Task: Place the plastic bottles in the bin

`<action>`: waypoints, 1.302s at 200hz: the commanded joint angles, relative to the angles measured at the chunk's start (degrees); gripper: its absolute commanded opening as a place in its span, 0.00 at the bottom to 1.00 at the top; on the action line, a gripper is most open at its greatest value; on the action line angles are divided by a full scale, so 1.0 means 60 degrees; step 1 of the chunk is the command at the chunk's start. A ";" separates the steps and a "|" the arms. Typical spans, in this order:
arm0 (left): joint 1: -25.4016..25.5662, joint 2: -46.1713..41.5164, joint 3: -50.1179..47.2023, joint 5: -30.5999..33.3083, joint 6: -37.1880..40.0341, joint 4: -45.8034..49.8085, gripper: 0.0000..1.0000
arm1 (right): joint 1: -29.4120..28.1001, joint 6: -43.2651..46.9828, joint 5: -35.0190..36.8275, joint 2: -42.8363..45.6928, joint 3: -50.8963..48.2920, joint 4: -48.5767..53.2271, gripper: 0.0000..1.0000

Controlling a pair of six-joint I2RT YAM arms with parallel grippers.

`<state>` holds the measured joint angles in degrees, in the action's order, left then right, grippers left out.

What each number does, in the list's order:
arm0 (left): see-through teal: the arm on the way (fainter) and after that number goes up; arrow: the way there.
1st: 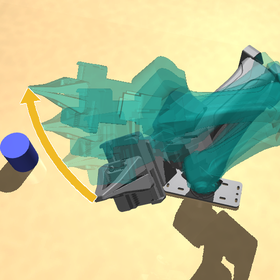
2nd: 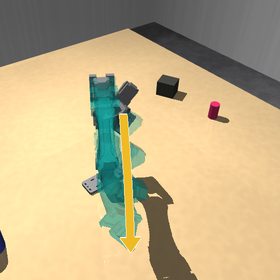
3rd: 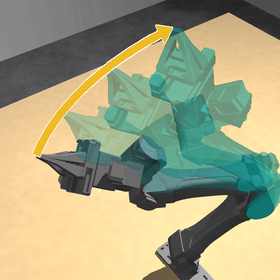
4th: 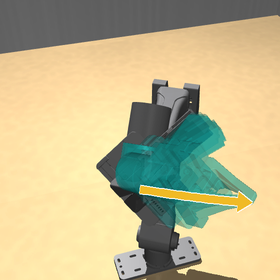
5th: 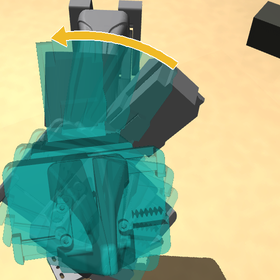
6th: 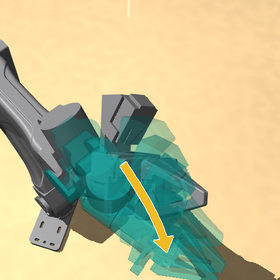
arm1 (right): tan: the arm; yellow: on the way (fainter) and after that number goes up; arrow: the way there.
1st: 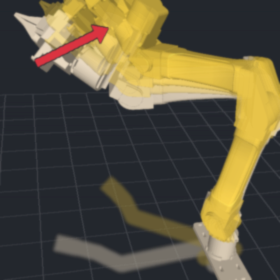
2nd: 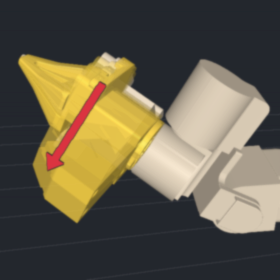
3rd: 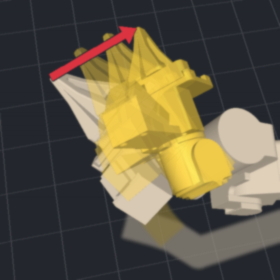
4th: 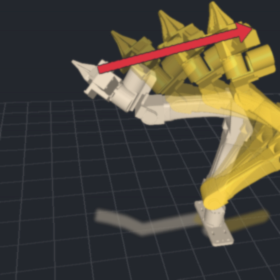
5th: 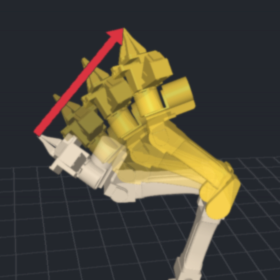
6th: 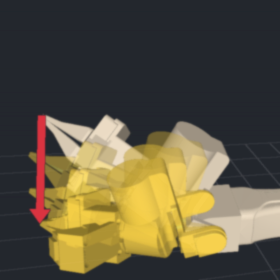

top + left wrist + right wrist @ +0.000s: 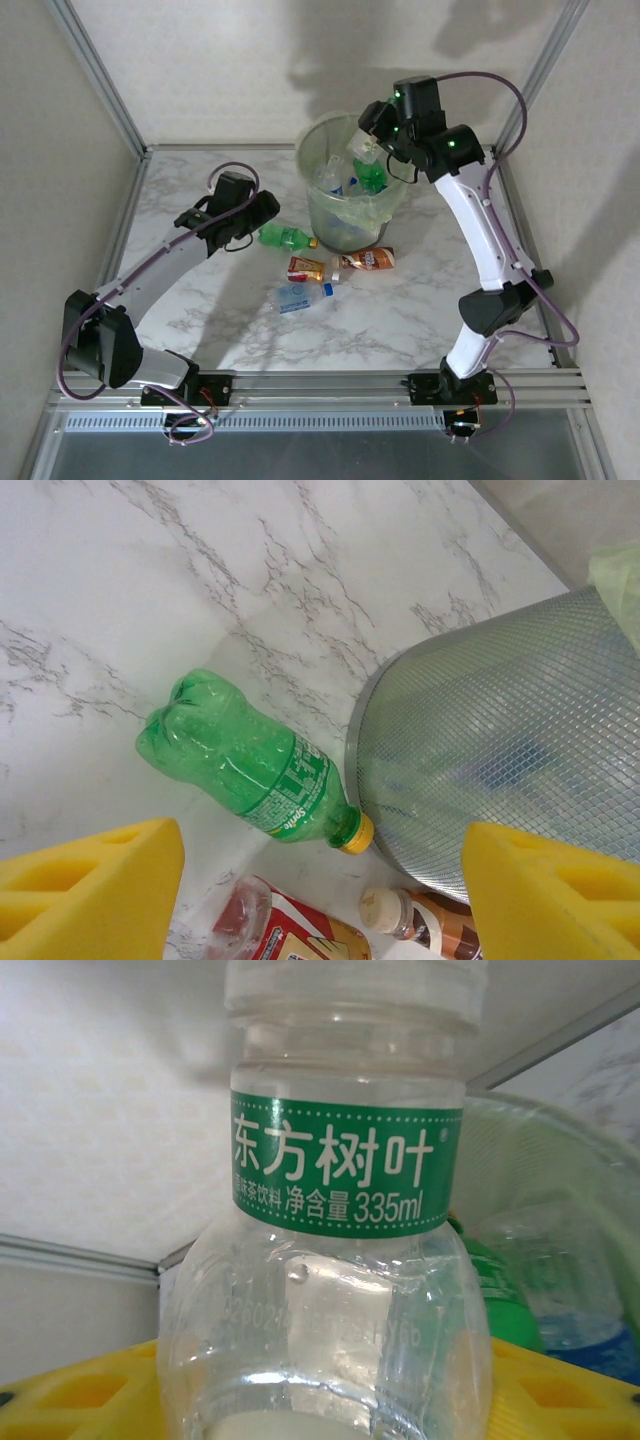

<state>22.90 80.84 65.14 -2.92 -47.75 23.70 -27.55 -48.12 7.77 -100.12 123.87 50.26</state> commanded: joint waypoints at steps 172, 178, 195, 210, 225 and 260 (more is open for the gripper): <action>-0.0546 0.0194 0.0057 0.0320 -0.0007 -0.0084 0.82 | -0.0239 -0.1028 0.0437 -0.1670 0.0428 -0.1377 0.93; -0.0540 0.0180 0.0017 0.0341 -0.0071 -0.0083 0.83 | -0.0222 -0.0973 0.0543 -0.1554 0.0428 -0.1227 0.92; -0.0541 0.0143 -0.0143 0.0355 -0.0348 -0.0076 0.85 | -0.0221 -0.0782 0.0814 -0.1060 0.0164 -0.1013 0.90; -0.0549 0.0085 -0.0322 0.0408 -0.0635 -0.0084 0.85 | -0.0254 -0.0514 0.1041 -0.0542 -0.0229 -0.0974 0.87; -0.0533 0.0010 -0.0571 0.0456 -0.1001 -0.0101 0.85 | -0.0293 -0.0078 0.1019 0.0164 -0.0910 -0.1239 0.87; -0.0419 -0.0001 -0.1062 0.0283 -0.1959 -0.0341 0.84 | -0.0453 0.1082 0.0340 0.2055 -0.2833 -0.2119 0.86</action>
<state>20.10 81.91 60.64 -1.74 -53.98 22.52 -29.19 -47.99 11.11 -94.17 112.49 40.62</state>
